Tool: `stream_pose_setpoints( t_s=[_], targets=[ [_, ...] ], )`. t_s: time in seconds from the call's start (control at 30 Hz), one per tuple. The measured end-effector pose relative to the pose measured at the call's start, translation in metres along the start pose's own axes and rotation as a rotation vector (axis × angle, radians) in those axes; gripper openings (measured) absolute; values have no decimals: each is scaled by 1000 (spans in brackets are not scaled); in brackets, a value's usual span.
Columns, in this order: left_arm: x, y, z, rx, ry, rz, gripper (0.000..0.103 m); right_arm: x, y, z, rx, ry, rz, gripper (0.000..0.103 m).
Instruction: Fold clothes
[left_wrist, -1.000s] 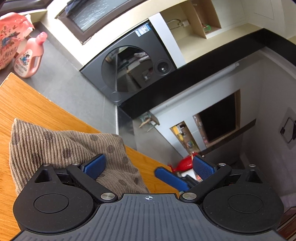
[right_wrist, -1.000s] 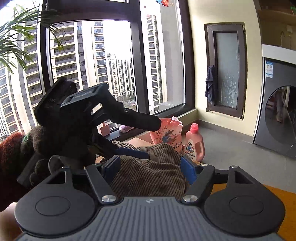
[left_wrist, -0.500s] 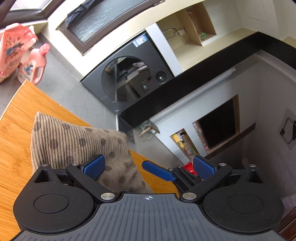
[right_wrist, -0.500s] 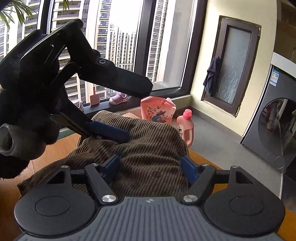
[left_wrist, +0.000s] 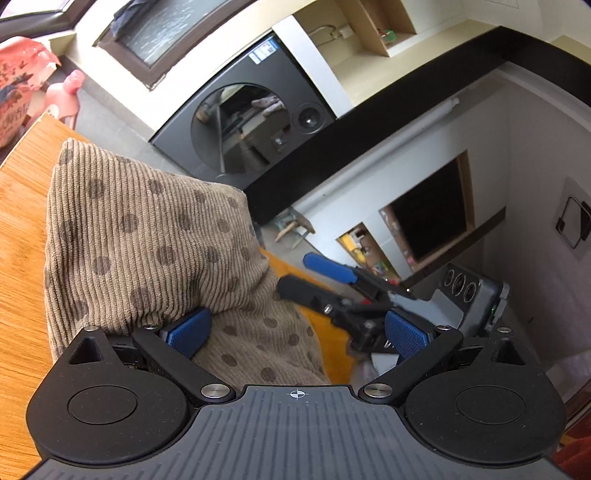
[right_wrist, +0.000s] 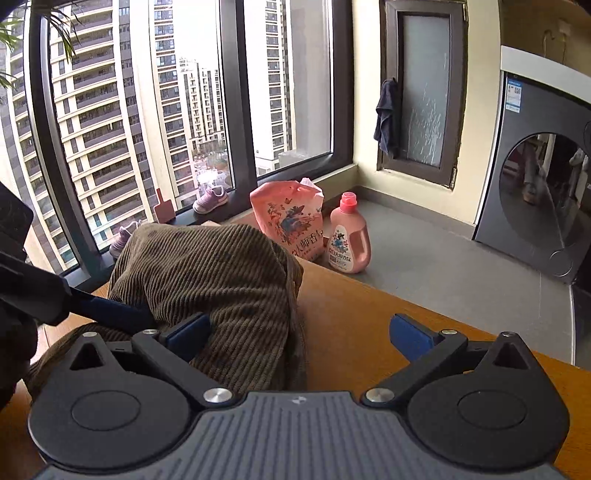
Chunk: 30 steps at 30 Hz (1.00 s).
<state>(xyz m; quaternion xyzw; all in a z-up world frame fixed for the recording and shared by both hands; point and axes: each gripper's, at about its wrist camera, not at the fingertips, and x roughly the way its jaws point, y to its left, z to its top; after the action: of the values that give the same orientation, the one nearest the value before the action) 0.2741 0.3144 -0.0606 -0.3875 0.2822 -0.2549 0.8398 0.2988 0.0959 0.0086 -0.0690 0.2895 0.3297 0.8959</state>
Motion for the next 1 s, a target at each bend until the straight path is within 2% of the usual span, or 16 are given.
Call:
stream_pose_setpoints(
  t_s=[0.1, 0.2, 0.3, 0.33, 0.43, 0.53, 0.67, 0.77, 0.83, 0.97, 1.0],
  targets=[
    [-2, 3, -2, -6, -9, -12, 103, 0, -8, 19, 44, -53, -15, 103],
    [-3, 4, -3, 0, -10, -9, 103, 22, -4, 38, 47, -59, 21, 103],
    [-5, 3, -5, 10, -14, -1, 103, 68, 17, 31, -134, 67, -69, 103],
    [-5, 2, -6, 22, -16, 8, 103, 74, 19, 25, -144, 43, -61, 103],
    [-7, 0, -9, 33, -16, 7, 103, 72, 16, 28, -79, 61, -63, 103],
    [-11, -7, -6, 50, -13, -14, 103, 59, 26, 28, -153, 44, -106, 103],
    [-33, -27, 6, 115, -107, -107, 103, 49, 30, 30, -194, 31, -127, 103],
    [-38, -27, 22, 64, -177, -148, 103, 44, 29, 28, -187, 17, -131, 103],
    [-26, -22, 33, 14, -182, -121, 103, 36, 28, 26, -169, 2, -124, 103],
    [12, 2, 46, -93, -131, 15, 103, 20, 27, 19, -174, -8, -106, 103],
    [14, 6, 46, -105, -138, 19, 103, 16, 27, 17, -181, -6, -101, 103]
  ],
)
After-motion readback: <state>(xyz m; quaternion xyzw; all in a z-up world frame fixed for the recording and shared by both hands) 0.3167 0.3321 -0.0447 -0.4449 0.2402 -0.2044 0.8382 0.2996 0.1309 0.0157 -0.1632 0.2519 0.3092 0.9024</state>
